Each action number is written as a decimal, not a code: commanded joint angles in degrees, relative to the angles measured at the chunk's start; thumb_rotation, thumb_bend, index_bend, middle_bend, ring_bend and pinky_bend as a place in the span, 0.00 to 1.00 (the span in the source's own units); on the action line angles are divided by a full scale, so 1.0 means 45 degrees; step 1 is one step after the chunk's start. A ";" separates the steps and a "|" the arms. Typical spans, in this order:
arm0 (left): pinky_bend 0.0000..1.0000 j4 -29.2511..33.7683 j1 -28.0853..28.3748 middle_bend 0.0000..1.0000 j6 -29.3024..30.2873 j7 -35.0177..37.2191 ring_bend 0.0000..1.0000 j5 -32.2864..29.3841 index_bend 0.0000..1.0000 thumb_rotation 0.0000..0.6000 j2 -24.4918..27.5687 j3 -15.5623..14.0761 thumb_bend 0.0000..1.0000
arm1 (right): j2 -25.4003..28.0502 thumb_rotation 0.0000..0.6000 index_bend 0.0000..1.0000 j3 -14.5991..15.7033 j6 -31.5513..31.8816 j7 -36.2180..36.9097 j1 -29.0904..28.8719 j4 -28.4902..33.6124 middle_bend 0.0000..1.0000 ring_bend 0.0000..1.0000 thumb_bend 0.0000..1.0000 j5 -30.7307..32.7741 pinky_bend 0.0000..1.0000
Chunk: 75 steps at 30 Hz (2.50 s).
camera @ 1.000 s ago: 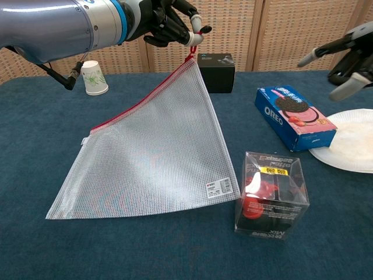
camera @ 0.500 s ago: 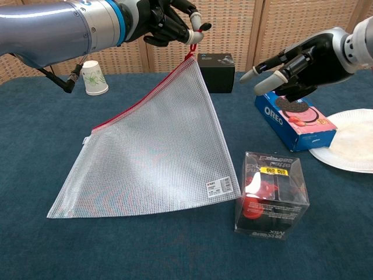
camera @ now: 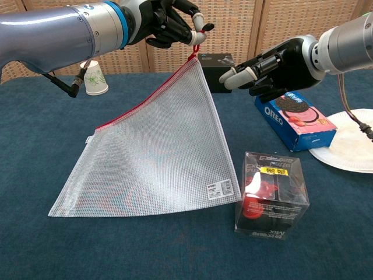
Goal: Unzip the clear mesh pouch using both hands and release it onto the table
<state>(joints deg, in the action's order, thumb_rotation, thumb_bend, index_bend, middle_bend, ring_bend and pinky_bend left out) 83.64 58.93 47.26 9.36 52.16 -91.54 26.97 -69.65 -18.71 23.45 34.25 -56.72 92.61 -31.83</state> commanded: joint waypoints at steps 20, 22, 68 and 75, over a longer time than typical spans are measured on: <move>1.00 -0.0431 0.0045 0.95 0.0137 0.0611 0.96 0.0151 0.84 1.00 -0.0608 0.0029 0.88 | -0.0847 1.00 0.49 -0.0081 0.1210 -0.0840 -0.0409 0.0012 0.84 0.87 0.35 0.0961 1.00; 1.00 -0.0458 0.0046 0.95 0.0104 0.0655 0.96 0.0089 0.84 1.00 -0.0630 0.0047 0.88 | -0.1032 1.00 0.49 -0.0132 0.1461 -0.0966 -0.0570 -0.0031 0.84 0.87 0.37 0.1200 1.00; 1.00 -0.0630 0.0027 0.95 -0.0096 0.1012 0.96 -0.0044 0.84 1.00 -0.0873 0.0113 0.88 | -0.1901 1.00 0.55 -0.0815 0.3204 -0.3399 -0.1061 0.0116 0.85 0.88 0.55 0.3834 1.00; 1.00 -0.0605 0.0026 0.95 -0.0085 0.1035 0.96 -0.0027 0.84 1.00 -0.0912 0.0118 0.88 | -0.1922 1.00 0.56 -0.0854 0.3163 -0.3577 -0.0977 0.0158 0.85 0.88 0.65 0.3872 1.00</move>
<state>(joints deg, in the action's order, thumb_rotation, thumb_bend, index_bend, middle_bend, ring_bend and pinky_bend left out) 80.91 59.05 46.87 14.02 52.03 -95.64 27.50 -78.29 -22.56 37.70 18.17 -61.13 93.31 -14.41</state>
